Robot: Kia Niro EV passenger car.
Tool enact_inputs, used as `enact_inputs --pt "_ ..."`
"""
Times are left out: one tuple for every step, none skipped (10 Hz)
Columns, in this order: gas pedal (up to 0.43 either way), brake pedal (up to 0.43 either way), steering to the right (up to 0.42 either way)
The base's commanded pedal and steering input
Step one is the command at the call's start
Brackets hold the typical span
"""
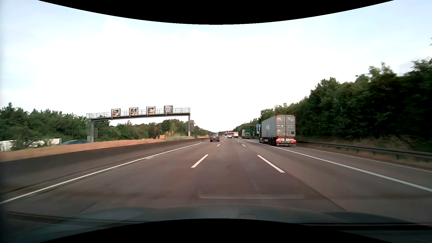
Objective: Follow the waypoints while adhering to traffic rules and regulations
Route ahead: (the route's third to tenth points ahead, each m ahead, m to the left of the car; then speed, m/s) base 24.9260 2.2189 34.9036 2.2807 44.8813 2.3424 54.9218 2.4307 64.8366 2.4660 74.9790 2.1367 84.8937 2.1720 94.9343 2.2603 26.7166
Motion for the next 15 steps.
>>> enact_inputs --pt "0.189 0.000 -0.003" --pt "0.189 0.000 -0.003" --pt "0.189 0.000 -0.003" --pt "0.189 0.000 -0.003" --pt "0.189 0.000 -0.003" --pt "0.189 0.000 -0.003" --pt "0.189 0.000 -0.003" --pt "0.189 0.000 -0.003" --pt "0.189 0.000 -0.003" --pt "0.189 0.000 -0.003" --pt "0.189 0.000 -0.003" --pt "0.189 0.000 -0.003" --pt "0.189 0.000 -0.003" --pt "0.189 0.000 -0.003" --pt "0.189 0.000 -0.003"
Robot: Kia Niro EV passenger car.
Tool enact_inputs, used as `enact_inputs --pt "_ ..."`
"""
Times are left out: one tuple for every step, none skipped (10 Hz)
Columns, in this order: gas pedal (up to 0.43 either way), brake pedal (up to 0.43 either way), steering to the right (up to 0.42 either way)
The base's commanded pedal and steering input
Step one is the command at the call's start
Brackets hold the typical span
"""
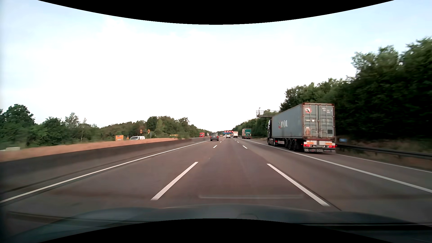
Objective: Follow the waypoints while adhering to traffic rules and regulations
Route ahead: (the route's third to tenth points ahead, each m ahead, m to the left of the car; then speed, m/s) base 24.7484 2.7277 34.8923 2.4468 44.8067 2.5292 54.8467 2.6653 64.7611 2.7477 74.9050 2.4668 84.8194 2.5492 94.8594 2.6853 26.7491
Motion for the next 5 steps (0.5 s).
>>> enact_inputs --pt "0.189 0.000 -0.003" --pt "0.189 0.000 -0.003" --pt "0.189 0.000 -0.003" --pt "0.189 0.000 -0.005" --pt "0.189 0.000 -0.005"
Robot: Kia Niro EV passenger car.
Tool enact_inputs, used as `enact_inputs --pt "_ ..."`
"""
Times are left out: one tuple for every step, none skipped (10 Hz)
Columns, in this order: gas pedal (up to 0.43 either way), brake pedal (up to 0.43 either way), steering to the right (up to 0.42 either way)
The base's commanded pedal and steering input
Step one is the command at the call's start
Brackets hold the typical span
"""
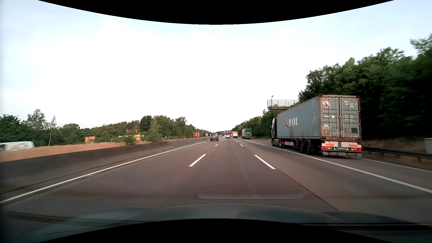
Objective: Follow the waypoints while adhering to traffic rules and regulations
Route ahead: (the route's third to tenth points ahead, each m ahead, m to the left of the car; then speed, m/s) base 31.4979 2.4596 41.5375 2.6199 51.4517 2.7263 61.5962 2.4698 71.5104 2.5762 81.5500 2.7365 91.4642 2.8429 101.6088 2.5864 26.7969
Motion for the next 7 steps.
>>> enact_inputs --pt "0.189 0.000 -0.005" --pt "0.189 0.000 -0.005" --pt "0.189 0.000 -0.005" --pt "0.189 0.000 -0.004" --pt "0.189 0.000 -0.004" --pt "0.189 0.000 -0.004" --pt "0.189 0.000 -0.004"
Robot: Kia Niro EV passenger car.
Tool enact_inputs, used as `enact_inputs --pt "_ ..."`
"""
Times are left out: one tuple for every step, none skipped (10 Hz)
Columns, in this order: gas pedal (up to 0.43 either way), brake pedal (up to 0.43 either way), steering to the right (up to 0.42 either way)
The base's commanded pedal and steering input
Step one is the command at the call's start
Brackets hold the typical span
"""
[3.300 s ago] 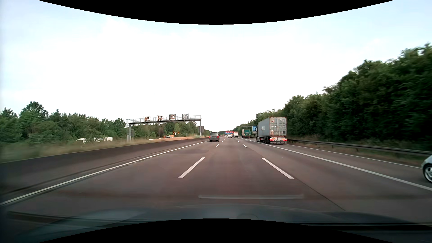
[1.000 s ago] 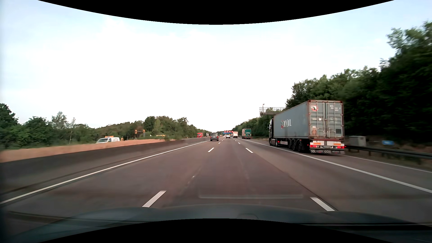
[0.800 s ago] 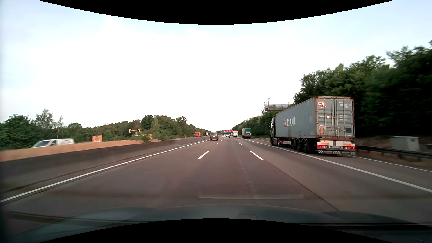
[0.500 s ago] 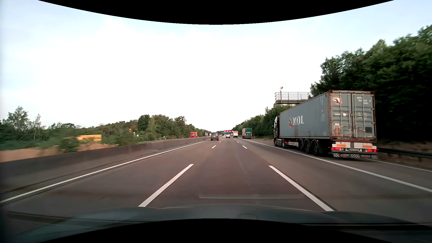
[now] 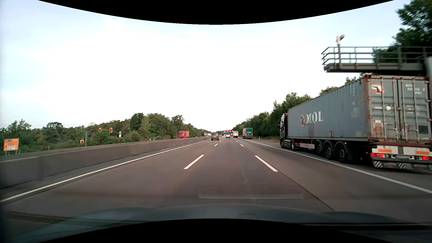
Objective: Follow the waypoints while adhering to traffic rules and regulations
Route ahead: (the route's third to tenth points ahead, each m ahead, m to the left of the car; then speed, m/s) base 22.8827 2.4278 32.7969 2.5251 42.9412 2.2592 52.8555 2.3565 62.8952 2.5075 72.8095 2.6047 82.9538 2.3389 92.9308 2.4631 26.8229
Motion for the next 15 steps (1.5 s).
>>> enact_inputs --pt "0.189 0.000 -0.004" --pt "0.189 0.000 -0.004" --pt "0.189 0.000 -0.004" --pt "0.189 0.000 -0.004" --pt "0.189 0.000 -0.004" --pt "0.189 0.000 -0.005" --pt "0.189 0.000 -0.004" --pt "0.189 0.000 -0.004" --pt "0.189 0.000 -0.004" --pt "0.189 0.000 -0.004" --pt "0.189 0.000 -0.004" --pt "0.189 0.000 -0.004" --pt "0.189 0.000 -0.004" --pt "0.189 0.000 -0.004" --pt "0.189 0.000 -0.004"
